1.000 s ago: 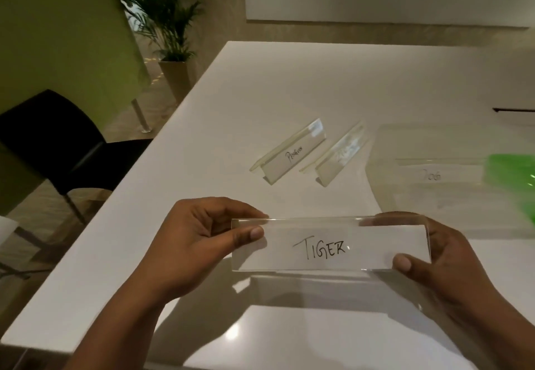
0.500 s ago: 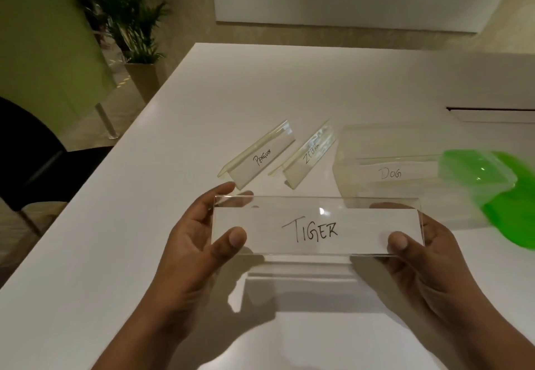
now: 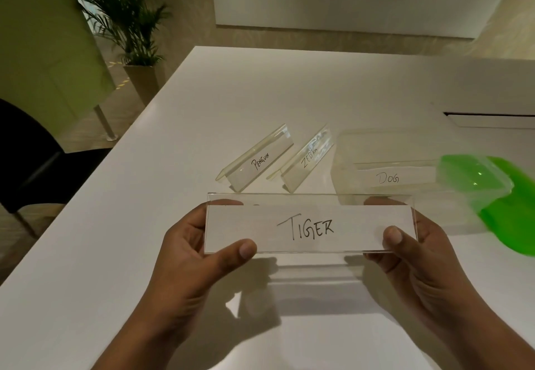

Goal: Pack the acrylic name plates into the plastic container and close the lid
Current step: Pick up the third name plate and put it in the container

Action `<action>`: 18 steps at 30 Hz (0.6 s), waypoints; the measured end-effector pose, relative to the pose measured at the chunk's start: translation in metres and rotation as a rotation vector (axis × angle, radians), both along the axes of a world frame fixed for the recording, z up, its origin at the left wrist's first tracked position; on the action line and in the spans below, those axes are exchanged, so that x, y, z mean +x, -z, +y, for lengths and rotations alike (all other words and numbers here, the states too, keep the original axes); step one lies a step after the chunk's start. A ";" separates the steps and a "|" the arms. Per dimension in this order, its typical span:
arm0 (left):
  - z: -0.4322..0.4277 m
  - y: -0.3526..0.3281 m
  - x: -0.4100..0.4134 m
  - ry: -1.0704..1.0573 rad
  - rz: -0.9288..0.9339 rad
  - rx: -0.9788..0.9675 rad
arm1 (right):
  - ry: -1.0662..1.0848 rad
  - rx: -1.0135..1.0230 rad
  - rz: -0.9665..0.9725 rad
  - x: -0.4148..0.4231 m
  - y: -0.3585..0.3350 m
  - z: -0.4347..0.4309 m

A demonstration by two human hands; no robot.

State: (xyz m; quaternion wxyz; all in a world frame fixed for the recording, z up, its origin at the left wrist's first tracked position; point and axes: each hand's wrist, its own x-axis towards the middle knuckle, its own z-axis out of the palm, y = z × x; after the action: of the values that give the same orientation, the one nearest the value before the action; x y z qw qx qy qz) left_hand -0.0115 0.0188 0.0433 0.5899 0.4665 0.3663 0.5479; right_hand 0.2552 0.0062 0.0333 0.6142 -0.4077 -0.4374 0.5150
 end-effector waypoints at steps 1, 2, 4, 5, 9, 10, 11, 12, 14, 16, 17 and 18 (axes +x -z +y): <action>0.000 0.000 0.000 -0.004 0.005 -0.001 | 0.001 -0.004 -0.005 0.000 0.000 0.001; 0.000 -0.001 0.000 -0.004 0.008 0.001 | 0.002 -0.008 -0.009 0.000 0.000 0.001; 0.001 -0.002 0.000 -0.001 0.009 0.006 | 0.006 -0.012 -0.021 0.001 0.000 0.002; 0.001 -0.003 0.000 0.001 0.011 0.007 | 0.006 -0.012 -0.027 0.001 0.001 0.002; 0.001 -0.005 0.001 0.005 0.011 0.012 | -0.008 -0.004 -0.023 0.002 0.000 0.002; 0.001 -0.005 0.001 0.005 0.012 0.011 | -0.010 -0.002 -0.020 0.002 0.000 0.002; 0.001 -0.005 0.001 0.003 0.015 0.009 | -0.008 -0.001 -0.013 0.002 0.000 0.002; 0.002 -0.005 0.001 -0.001 0.018 0.007 | -0.007 0.002 -0.006 0.002 0.000 0.002; 0.002 -0.005 0.001 -0.004 0.015 0.005 | -0.008 0.010 0.002 0.001 0.000 0.002; 0.003 -0.005 0.001 0.001 0.014 0.006 | -0.032 0.002 0.001 0.002 -0.002 0.001; 0.004 -0.005 0.001 0.005 0.014 0.008 | -0.071 -0.008 -0.002 0.004 -0.004 0.000; 0.004 -0.004 0.001 0.011 0.011 0.009 | -0.121 -0.011 -0.018 0.008 -0.006 0.000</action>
State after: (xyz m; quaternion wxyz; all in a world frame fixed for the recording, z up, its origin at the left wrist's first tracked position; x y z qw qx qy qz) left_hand -0.0106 0.0230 0.0475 0.5887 0.4742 0.3646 0.5437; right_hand 0.2635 0.0065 0.0398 0.5757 -0.3889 -0.4639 0.5498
